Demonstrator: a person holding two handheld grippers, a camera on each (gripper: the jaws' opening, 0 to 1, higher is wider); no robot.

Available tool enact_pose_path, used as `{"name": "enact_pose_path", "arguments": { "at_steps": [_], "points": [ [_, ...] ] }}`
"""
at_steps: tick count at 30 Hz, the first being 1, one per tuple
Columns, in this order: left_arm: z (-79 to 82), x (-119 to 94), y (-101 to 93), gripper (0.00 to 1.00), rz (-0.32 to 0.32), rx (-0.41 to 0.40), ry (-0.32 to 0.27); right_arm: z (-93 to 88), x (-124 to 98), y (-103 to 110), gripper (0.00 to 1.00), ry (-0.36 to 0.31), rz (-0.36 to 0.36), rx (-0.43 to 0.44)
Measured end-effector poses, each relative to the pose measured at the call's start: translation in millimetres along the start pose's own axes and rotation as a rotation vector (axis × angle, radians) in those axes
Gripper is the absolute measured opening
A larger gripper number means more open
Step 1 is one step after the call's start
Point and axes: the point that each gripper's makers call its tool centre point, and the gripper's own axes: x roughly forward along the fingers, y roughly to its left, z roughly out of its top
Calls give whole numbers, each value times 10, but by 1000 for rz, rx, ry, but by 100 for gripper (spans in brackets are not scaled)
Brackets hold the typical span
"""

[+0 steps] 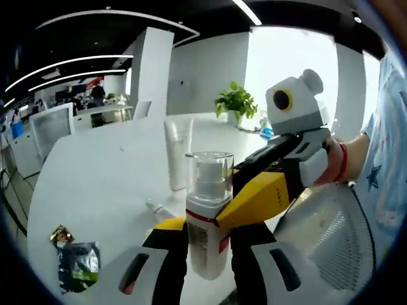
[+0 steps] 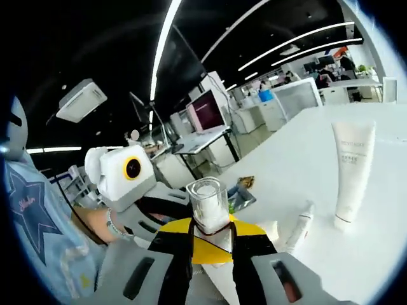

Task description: Arrange the skincare products in the storage area until every visible bottle or jar stands upright without overlapping.

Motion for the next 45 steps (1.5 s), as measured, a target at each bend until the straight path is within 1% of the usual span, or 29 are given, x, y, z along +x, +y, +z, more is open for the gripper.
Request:
{"name": "enact_pose_path", "arguments": {
  "at_steps": [4, 7, 11, 13, 14, 17, 20, 21, 23, 26, 29, 31, 32, 35, 36, 39, 41, 42, 43, 45],
  "points": [
    [-20, 10, -7, 27, 3, 13, 8, -14, 9, 9, 16, 8, -19, -4],
    [-6, 16, -25, 27, -9, 13, -3, -6, -13, 9, 15, 14, -29, -19],
    [-19, 37, -28, 27, -15, 58, -7, -23, -12, -22, 15, 23, -43, -37],
    [-41, 50, -12, 28, -5, 84, 1, -17, -19, -72, 15, 22, -67, -54],
    [-65, 54, 8, 28, 4, 100, 15, -7, -30, -116, 15, 21, -87, -74],
    [-81, 53, 54, 30, 18, 95, 24, 36, -70, -198, 15, 14, -111, -86],
    [-96, 52, 112, 30, 32, 73, 33, 144, -134, -354, 15, -14, -141, -59],
    [-99, 49, 124, 29, 38, 70, 34, 156, -144, -380, 15, -18, -147, -56],
    [-105, 42, 155, 27, 55, 71, 37, 208, -190, -496, 15, -29, -183, -60],
    [-110, 34, 186, 25, 71, 70, 40, 275, -245, -641, 15, -37, -237, -90],
    [-112, 35, 193, 24, 72, 64, 41, 342, -275, -762, 15, -55, -281, -131],
    [-115, 37, 195, 24, 74, 65, 43, 365, -284, -864, 16, -53, -315, -163],
    [-115, 38, 196, 24, 75, 68, 43, 366, -291, -962, 16, -44, -352, -189],
    [-120, 39, 201, 23, 79, 68, 47, 343, -265, -1154, 16, -33, -398, -254],
    [-127, 37, 211, 22, 84, 69, 50, 307, -252, -1215, 16, -25, -415, -257],
    [-134, 27, 242, 20, 101, 74, 55, 202, -206, -1278, 16, -10, -419, -242],
    [-129, 19, 259, 20, 108, 70, 52, 132, -182, -1308, 16, -1, -426, -257],
    [-129, 19, 262, 20, 109, 66, 51, 77, -180, -1350, 16, 24, -446, -281],
    [-128, 20, 265, 20, 109, 65, 51, 54, -172, -1366, 16, 32, -449, -291],
    [-128, 23, 268, 20, 111, 67, 52, 16, -160, -1407, 16, 36, -452, -291]
  ]
}}
